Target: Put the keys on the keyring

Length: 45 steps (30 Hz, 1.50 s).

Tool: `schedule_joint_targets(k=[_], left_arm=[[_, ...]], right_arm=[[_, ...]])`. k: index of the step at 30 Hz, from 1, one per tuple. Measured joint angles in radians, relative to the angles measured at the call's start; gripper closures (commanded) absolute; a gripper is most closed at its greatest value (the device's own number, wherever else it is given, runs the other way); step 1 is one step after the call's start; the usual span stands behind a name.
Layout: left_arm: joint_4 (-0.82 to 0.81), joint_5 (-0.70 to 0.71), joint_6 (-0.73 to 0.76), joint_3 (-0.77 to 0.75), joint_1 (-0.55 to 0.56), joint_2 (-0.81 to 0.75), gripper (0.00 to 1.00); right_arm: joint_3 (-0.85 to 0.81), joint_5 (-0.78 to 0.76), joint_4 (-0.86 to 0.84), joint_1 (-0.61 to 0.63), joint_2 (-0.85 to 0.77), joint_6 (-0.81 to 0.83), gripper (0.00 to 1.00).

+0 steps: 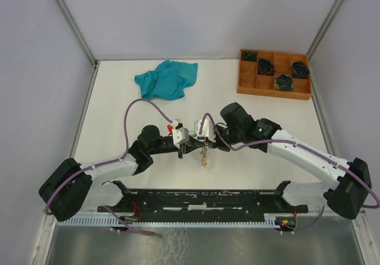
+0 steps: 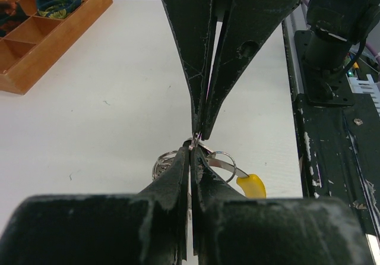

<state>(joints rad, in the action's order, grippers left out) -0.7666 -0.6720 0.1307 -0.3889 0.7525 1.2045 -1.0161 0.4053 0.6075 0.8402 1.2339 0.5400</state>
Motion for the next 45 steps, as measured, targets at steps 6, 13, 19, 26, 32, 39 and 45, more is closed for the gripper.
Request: schedule_joint_targets(k=[6,13,19,26,32,39,45], left_arm=[[0.027,0.026,0.0,-0.001,0.009,-0.027,0.97],[0.015,0.044,0.0,0.0,0.01,-0.029,0.97],[0.005,0.046,0.0,0.003,0.013,-0.037,0.97],[0.002,0.064,0.0,0.003,0.013,-0.037,0.97],[0.001,0.08,-0.002,0.005,0.013,-0.04,0.97],[-0.003,0.099,-0.006,0.01,0.013,-0.04,0.97],[-0.018,0.113,-0.014,0.012,0.013,-0.04,0.97]], right_arm=[[-0.003,0.0,-0.001,0.003,-0.005,0.0,0.85],[-0.001,-0.005,-0.003,0.009,-0.026,0.0,0.65],[0.032,-0.014,-0.03,0.001,-0.097,-0.001,0.64],[0.148,-0.014,-0.123,-0.035,-0.153,-0.062,0.61],[0.263,-0.014,-0.268,-0.04,-0.196,-0.171,0.61],[0.364,-0.022,-0.456,-0.04,-0.209,-0.283,0.62],[0.404,-0.041,-0.57,-0.04,-0.209,-0.339,0.64]])
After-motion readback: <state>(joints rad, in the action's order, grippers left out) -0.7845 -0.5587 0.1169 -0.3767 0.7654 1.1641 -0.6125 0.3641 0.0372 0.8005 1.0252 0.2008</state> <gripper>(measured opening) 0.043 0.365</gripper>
